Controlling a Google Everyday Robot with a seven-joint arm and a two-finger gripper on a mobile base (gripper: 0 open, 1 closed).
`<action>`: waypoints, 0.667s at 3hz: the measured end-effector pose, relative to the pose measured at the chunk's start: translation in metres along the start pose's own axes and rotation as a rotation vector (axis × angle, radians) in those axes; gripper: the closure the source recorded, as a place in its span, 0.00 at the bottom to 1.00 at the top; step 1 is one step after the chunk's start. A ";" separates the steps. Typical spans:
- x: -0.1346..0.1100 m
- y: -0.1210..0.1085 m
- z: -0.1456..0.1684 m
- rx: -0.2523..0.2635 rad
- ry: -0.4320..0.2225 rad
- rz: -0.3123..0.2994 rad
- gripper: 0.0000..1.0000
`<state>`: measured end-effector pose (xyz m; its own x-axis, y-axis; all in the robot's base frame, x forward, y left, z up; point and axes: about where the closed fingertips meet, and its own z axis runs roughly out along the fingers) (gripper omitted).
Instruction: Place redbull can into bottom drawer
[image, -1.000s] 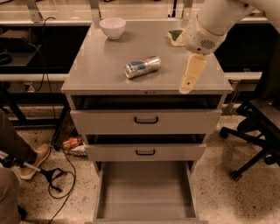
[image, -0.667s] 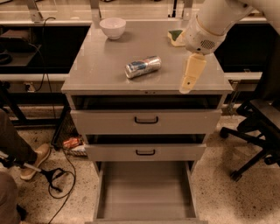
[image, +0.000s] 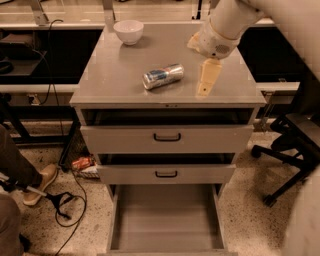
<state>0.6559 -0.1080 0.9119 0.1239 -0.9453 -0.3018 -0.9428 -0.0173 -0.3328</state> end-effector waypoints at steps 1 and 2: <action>-0.006 -0.034 0.038 -0.011 -0.051 -0.050 0.00; -0.016 -0.052 0.073 -0.042 -0.082 -0.081 0.00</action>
Offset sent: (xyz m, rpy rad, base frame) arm 0.1051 0.0587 -0.0578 0.0632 0.0332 0.1648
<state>0.7257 -0.0681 0.8693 0.2235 -0.9105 -0.3478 -0.9407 -0.1080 -0.3217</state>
